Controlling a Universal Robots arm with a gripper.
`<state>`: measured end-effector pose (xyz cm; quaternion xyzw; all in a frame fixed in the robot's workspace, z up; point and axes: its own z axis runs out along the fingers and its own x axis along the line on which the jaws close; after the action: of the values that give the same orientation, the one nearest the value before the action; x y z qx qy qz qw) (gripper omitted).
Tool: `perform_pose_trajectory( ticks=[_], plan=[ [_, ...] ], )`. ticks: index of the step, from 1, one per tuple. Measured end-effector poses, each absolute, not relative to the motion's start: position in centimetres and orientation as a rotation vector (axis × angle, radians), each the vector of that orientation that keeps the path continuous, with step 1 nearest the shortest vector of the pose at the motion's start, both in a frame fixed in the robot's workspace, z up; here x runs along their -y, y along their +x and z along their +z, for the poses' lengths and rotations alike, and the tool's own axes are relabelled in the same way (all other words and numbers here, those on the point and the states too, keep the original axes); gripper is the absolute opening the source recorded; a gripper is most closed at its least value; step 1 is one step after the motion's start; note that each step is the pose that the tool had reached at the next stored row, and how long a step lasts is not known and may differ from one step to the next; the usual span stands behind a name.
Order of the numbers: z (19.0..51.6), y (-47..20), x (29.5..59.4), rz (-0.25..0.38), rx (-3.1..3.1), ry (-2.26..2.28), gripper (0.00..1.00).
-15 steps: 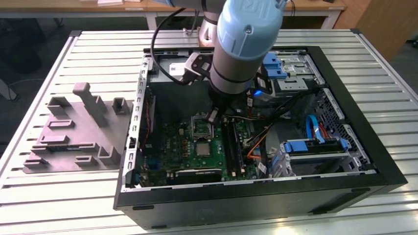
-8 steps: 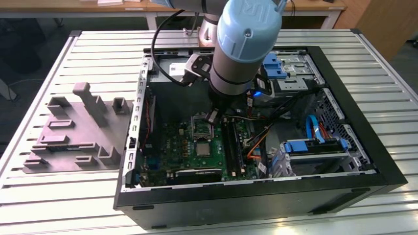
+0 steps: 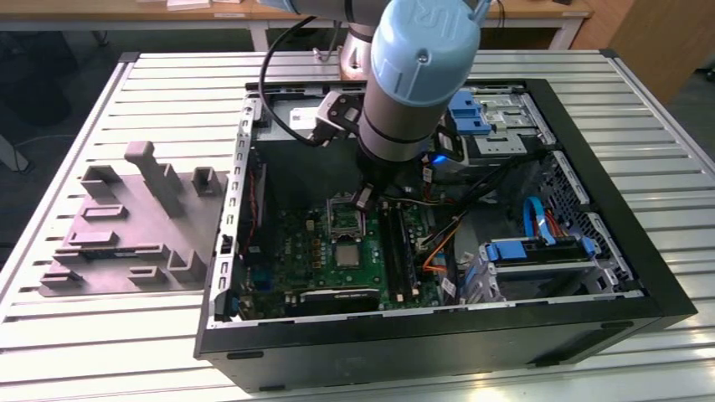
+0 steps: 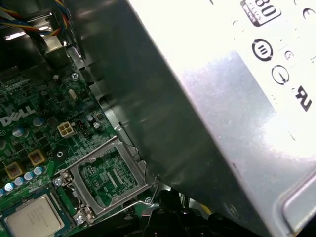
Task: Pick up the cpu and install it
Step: 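Close the cpu cover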
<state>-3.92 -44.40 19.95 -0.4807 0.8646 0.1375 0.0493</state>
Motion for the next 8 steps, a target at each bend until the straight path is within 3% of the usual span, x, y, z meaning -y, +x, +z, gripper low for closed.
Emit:
perform_pose_trajectory(
  ticks=[8],
  plan=[
    [19.69, -3.91, 44.33, 0.378, -2.653, -1.474, 0.11]
  ],
)
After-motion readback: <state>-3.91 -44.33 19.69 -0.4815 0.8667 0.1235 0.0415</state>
